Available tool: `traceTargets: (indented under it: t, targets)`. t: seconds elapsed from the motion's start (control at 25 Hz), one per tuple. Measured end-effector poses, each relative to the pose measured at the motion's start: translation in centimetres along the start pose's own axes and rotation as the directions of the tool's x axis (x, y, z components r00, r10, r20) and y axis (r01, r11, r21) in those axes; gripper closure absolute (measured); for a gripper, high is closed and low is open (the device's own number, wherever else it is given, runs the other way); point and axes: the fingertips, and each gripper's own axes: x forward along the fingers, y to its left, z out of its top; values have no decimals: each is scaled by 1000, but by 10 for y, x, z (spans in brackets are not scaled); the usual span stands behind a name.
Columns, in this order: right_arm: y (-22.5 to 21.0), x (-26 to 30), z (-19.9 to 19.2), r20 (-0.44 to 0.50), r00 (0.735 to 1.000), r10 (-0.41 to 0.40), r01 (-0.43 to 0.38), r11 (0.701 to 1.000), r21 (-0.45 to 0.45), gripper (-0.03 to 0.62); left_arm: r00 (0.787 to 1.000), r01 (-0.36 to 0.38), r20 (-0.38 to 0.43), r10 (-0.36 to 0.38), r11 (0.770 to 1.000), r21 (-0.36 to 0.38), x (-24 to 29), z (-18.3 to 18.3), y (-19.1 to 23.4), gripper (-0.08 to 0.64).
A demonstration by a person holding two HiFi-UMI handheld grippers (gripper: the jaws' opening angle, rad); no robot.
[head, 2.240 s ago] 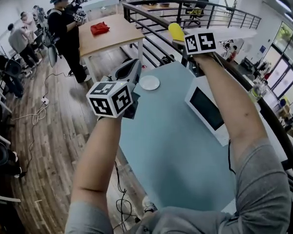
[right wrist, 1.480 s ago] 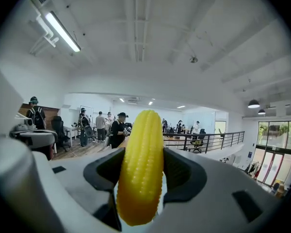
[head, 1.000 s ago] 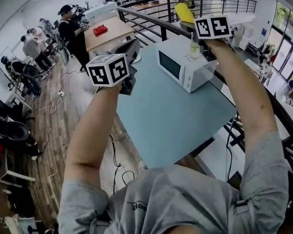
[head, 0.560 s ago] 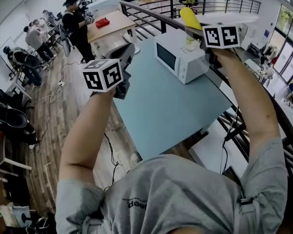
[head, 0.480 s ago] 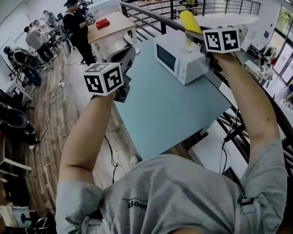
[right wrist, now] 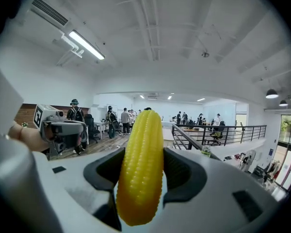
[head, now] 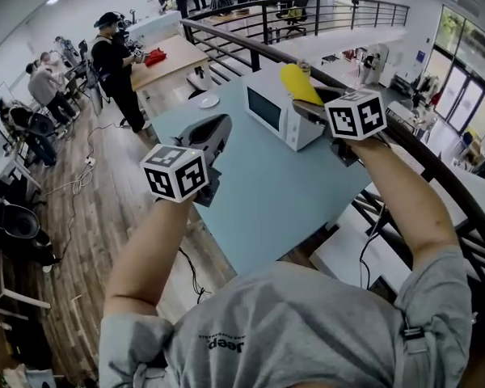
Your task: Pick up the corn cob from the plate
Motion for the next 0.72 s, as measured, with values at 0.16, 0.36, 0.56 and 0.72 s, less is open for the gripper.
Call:
traceTargets:
  t: [0.16,0.36,0.56,0.72]
  targets:
    - [25,4,-23,-26,1000,-7,7,1000,11,339,997,79,-6,-79,997,-21,-15,-14,2,541]
    - [68,15,-44,-35,999,-39,39,999,17,339,983,170,-56,-172,984,-44,-46,-42,20,541]
    - [114,30,-60,-30,997,-69,70,997,25,339,966,238,-92,-241,970,-50,-78,-68,46,541]
    - [153,38,-83,-44,994,-98,100,994,42,339,953,284,-94,-289,957,-68,-101,-84,64,541]
